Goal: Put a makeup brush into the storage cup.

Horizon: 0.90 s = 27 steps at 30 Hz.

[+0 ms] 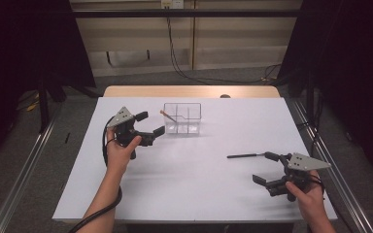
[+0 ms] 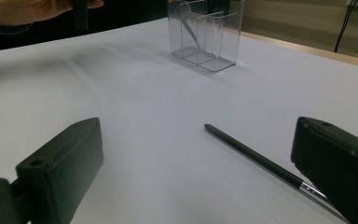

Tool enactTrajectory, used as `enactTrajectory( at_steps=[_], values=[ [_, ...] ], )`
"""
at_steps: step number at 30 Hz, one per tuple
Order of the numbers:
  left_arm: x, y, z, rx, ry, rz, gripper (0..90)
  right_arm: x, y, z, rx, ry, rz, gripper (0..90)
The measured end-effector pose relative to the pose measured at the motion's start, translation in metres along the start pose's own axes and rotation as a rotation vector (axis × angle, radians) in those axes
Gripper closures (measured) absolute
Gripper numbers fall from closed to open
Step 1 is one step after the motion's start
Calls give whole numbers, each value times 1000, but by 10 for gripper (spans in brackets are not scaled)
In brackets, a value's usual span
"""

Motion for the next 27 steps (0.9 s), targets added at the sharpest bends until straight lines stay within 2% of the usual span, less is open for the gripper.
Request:
enactTrajectory(
  at_steps=[9, 11, 14, 17, 19, 21, 27],
  values=[
    [8, -14, 6, 15, 18, 3, 0, 0, 0, 0, 0, -1, 3, 18],
    [10, -17, 9, 29, 15, 5, 0, 0, 0, -1, 0, -1, 3, 18],
    [11, -19, 11, 36, 32, -3, 0, -1, 1, -1, 2, -2, 6, 18],
    [13, -21, 13, 50, 18, 6, 0, -1, 0, -1, 0, -4, 7, 18],
    [15, -22, 14, 49, 34, 1, 0, -2, 0, -1, 3, -4, 13, 18],
    [16, -24, 15, 59, 24, 2, 0, -1, 0, 0, 3, -4, 13, 18],
    [17, -32, 17, 80, 44, 5, 0, -3, -1, -1, 5, -7, 16, 18]
  ],
)
Point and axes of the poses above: each handheld gripper's, and its own axes: y roughly forward along the jaws, x roughly out of its underside, z roughly to its right, the point moved 9 cm from there along y, roughly forward along the jaws, and after that the axes turned 15 degrees about -x, right-handed, at the moved point
